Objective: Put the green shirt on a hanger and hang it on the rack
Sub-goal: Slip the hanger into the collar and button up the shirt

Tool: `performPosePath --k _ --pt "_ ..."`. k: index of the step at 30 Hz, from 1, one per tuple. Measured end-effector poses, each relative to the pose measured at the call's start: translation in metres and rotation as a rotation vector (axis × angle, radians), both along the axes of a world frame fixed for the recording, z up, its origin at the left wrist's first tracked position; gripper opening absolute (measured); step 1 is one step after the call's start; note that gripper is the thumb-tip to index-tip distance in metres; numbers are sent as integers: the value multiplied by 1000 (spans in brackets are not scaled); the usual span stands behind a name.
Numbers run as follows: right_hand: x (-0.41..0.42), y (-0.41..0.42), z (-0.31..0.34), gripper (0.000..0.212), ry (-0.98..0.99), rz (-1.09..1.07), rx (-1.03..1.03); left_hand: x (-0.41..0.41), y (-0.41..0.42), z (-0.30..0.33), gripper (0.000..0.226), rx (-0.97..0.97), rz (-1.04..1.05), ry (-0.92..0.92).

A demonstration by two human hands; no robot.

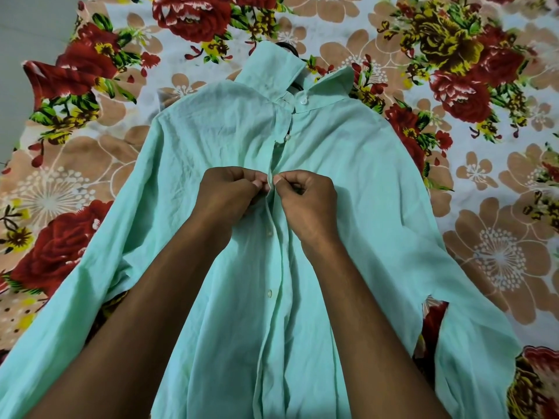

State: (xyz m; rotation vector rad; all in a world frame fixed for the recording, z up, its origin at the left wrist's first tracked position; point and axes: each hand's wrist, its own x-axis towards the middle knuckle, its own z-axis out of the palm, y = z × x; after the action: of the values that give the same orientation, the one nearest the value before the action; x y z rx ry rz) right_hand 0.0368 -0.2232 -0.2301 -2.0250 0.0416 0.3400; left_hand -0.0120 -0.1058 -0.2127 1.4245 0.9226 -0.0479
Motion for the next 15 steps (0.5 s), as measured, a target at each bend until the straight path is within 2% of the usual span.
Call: performPosePath --k 3,7,10,15 --pt "-1 -1 1 11 17 37 5 0 0 1 4 30 -27 -5" --pt "-1 -5 4 23 49 100 32 3 1 1 9 38 -41 -6" --pt "-1 -6 7 19 36 130 52 4 2 2 9 41 -53 10" --pt "0 -5 1 11 -72 76 -133 9 1 1 7 28 -77 58"
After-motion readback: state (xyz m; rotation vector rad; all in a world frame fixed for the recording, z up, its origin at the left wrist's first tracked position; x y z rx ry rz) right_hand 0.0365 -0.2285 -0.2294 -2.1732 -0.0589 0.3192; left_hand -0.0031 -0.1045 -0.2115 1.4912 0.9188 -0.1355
